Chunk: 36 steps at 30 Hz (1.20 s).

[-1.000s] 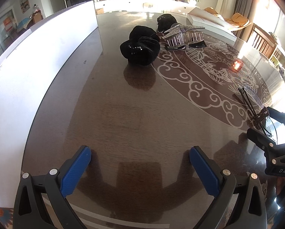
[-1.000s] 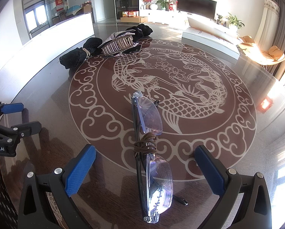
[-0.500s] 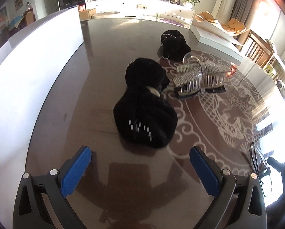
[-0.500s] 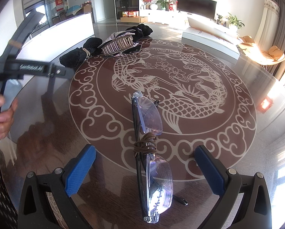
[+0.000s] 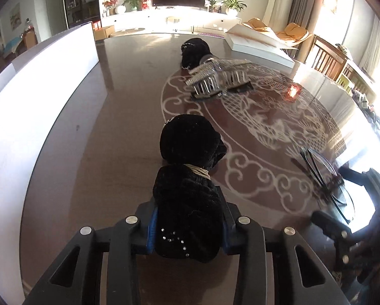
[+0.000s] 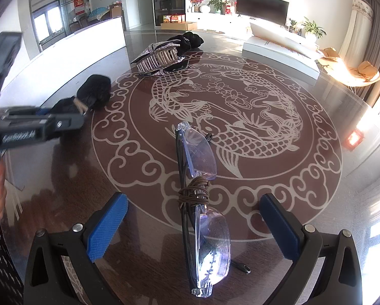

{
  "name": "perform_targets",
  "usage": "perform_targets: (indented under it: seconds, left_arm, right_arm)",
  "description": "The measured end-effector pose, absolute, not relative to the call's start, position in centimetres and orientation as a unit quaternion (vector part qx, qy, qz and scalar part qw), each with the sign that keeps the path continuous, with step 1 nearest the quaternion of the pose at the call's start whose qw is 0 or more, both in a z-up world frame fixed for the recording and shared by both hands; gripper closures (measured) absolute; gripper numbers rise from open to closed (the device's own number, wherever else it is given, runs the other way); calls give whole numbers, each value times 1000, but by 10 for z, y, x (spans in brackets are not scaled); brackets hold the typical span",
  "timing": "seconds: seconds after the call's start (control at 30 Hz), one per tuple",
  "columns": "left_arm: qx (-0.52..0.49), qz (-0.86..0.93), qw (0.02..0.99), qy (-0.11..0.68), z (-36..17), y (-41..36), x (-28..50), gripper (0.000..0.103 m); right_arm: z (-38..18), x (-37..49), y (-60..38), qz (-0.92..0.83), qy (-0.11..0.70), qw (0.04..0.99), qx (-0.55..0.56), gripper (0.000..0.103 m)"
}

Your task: Organize objects

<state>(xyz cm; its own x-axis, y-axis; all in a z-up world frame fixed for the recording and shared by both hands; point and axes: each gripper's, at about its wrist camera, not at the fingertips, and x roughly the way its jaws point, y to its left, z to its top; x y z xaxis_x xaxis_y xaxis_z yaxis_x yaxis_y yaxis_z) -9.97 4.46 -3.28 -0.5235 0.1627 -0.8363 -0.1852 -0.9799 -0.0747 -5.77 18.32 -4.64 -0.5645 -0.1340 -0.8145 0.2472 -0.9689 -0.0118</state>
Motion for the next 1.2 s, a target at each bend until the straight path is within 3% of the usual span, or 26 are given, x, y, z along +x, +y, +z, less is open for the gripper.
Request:
perform_targets:
  seconds: [0.07,0.1,0.13,0.2,1.2]
  left_arm:
    - [-476,873,103,10,-34,48,-89,41]
    - [-479,871,106,12,-36,50,-87,16]
    - [-481,870,106,17,-39,52,-88,2]
    - [-476,874,85,53,-44,57,-87,0]
    - [-467,879,87,47,-46,55,-81,0]
  right_arm:
    - [-46,-58,183,-882,62,108,454,0]
    - [-46,-58,183,-882,62,108,454,0]
    - [-46,-58,183,-882,62,108,454,0]
    - [-46,-58,183,-882,62,108,454,0]
    - [-47,-56,182,-882,62,107,454,0]
